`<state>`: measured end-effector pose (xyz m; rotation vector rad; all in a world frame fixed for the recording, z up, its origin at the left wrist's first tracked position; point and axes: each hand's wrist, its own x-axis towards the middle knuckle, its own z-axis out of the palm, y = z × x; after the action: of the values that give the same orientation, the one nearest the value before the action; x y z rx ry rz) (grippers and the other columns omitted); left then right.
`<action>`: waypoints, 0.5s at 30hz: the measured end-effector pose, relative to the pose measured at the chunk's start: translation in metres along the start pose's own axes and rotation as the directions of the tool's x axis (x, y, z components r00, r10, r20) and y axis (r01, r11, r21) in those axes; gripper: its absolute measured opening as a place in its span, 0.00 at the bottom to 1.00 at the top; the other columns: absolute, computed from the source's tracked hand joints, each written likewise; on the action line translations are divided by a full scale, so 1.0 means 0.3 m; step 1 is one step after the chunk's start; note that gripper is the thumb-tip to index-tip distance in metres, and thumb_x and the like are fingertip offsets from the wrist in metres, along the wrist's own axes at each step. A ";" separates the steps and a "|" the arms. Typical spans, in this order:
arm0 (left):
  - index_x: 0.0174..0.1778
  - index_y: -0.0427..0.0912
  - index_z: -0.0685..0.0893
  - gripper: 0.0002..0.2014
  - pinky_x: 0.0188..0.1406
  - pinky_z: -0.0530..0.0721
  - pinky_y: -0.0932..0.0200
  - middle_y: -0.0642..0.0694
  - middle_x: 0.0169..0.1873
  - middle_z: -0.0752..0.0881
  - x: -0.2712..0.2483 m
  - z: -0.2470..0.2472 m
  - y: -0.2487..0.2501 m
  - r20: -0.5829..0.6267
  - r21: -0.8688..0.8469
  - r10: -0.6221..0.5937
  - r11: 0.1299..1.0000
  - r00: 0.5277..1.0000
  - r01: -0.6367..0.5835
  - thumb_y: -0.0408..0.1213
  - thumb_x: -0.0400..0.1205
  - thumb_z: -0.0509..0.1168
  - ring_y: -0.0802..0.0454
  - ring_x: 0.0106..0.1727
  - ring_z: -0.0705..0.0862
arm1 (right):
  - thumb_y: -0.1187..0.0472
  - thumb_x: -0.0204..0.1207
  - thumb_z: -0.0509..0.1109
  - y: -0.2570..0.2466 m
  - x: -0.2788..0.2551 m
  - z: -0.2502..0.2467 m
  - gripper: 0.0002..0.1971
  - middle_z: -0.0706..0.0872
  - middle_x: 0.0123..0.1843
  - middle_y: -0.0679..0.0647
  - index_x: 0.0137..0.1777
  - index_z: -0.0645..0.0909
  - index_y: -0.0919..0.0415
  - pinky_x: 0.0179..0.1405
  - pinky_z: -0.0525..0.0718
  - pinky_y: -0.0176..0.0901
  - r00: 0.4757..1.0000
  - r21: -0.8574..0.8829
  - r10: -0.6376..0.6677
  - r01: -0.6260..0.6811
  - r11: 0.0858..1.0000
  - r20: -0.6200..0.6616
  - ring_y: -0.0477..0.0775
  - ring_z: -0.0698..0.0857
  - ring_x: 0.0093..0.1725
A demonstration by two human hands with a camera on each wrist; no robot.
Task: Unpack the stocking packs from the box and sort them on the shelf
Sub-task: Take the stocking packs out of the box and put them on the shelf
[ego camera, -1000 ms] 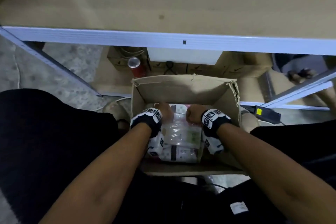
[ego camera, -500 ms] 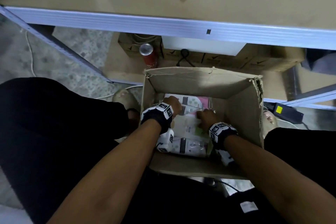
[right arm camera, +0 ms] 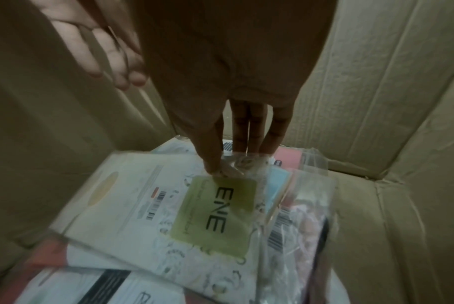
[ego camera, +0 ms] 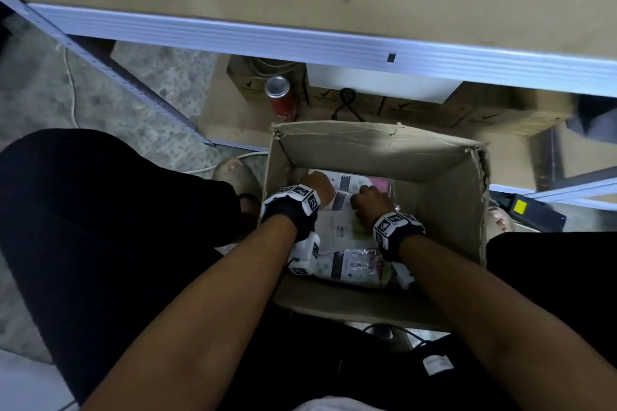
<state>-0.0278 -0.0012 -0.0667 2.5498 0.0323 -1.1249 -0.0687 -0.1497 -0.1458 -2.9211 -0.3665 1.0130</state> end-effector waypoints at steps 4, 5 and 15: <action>0.48 0.46 0.76 0.04 0.70 0.79 0.52 0.38 0.67 0.85 0.002 0.001 0.003 -0.006 0.040 0.012 0.999 1.000 -0.011 0.35 0.88 0.59 0.41 0.69 0.83 | 0.64 0.81 0.67 0.002 -0.002 -0.010 0.16 0.78 0.69 0.61 0.68 0.79 0.57 0.68 0.74 0.58 1.000 -0.003 0.016 -0.016 1.000 0.019 0.64 0.75 0.72; 0.46 0.47 0.77 0.06 0.69 0.80 0.52 0.38 0.67 0.85 0.003 0.001 0.004 -0.006 0.041 0.011 0.999 1.000 -0.010 0.35 0.88 0.59 0.41 0.69 0.83 | 0.64 0.81 0.67 0.003 -0.005 -0.009 0.16 0.78 0.69 0.61 0.69 0.78 0.57 0.69 0.73 0.59 1.000 -0.003 0.018 -0.018 1.000 0.020 0.65 0.74 0.73; 0.42 0.43 0.82 0.11 0.64 0.80 0.53 0.38 0.58 0.87 0.041 0.062 0.008 0.022 0.028 -0.023 0.999 0.999 0.022 0.33 0.88 0.58 0.39 0.67 0.84 | 0.65 0.78 0.68 0.066 -0.070 -0.045 0.14 0.81 0.67 0.66 0.64 0.80 0.65 0.66 0.81 0.55 0.989 0.071 0.047 -0.058 0.996 0.141 0.66 0.80 0.68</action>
<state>-0.0322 -0.0111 -0.0864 2.5668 0.0406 -1.1702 -0.0723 -0.1731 -0.1244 -2.8161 -0.2506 1.2139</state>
